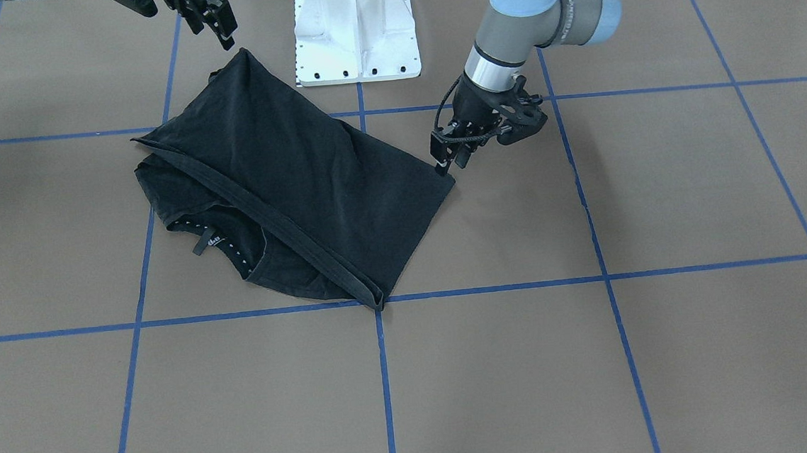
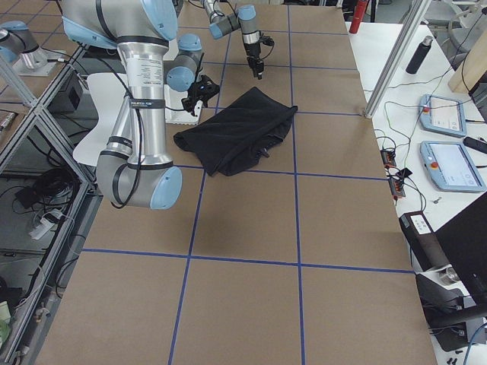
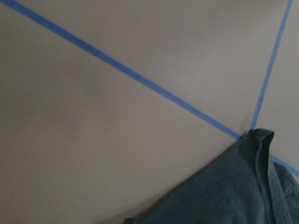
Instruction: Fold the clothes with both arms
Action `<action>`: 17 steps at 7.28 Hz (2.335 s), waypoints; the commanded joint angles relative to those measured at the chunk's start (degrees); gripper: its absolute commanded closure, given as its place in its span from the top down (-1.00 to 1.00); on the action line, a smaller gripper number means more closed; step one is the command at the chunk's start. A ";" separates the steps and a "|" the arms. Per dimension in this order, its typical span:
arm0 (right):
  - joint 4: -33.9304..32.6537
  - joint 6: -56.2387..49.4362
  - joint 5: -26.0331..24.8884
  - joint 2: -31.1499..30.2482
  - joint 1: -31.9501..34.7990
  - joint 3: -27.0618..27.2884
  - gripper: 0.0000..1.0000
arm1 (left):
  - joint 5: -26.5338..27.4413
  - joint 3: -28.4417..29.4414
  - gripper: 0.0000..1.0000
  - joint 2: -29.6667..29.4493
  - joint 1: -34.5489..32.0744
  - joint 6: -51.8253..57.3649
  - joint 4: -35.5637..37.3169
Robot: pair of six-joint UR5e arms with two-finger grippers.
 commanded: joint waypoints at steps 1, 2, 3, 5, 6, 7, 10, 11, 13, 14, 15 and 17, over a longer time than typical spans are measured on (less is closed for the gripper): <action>-0.03 -1.68 -0.06 2.45 3.53 -0.41 1.00 | 2.39 1.30 0.05 -0.02 4.98 -1.97 2.07; -0.03 -2.65 -0.06 2.45 3.62 -0.50 1.00 | 3.09 1.74 0.04 -0.11 5.60 -1.88 2.33; -0.03 -2.66 -0.06 2.45 3.63 -0.85 1.00 | 3.19 3.14 0.03 -0.29 5.52 -1.27 2.34; -0.03 -2.66 0.03 2.45 3.63 -1.29 1.00 | 3.36 4.47 0.00 -0.46 4.64 -0.57 2.16; -0.03 -2.66 0.03 2.37 3.63 -1.29 1.00 | 3.36 4.56 0.00 -0.46 4.21 0.48 2.16; -0.03 -2.66 0.03 2.28 3.45 -1.38 1.00 | 3.36 4.56 -0.01 -0.99 3.51 1.36 2.16; -0.12 -2.75 -0.06 2.28 3.45 -1.81 1.00 | 3.45 4.64 -0.02 -1.69 2.44 2.78 2.16; -0.12 -2.75 -0.06 2.28 3.45 -1.90 1.00 | 3.45 5.78 -0.02 -1.61 2.44 2.78 2.07; -0.03 -2.75 -0.06 2.28 3.54 -2.17 1.00 | 3.36 6.49 -0.02 -1.87 2.53 2.78 1.99; -0.12 -2.75 -0.06 2.28 3.62 -2.17 1.00 | 3.36 6.58 -0.05 -1.87 2.53 2.78 1.99; -0.12 -2.75 -0.06 2.28 3.63 -2.26 1.00 | 3.36 7.37 -0.17 -2.13 2.53 2.78 1.81; -0.12 -2.75 -0.06 2.28 3.63 -2.26 1.00 | 3.36 7.64 -1.00 -2.13 2.53 2.51 1.72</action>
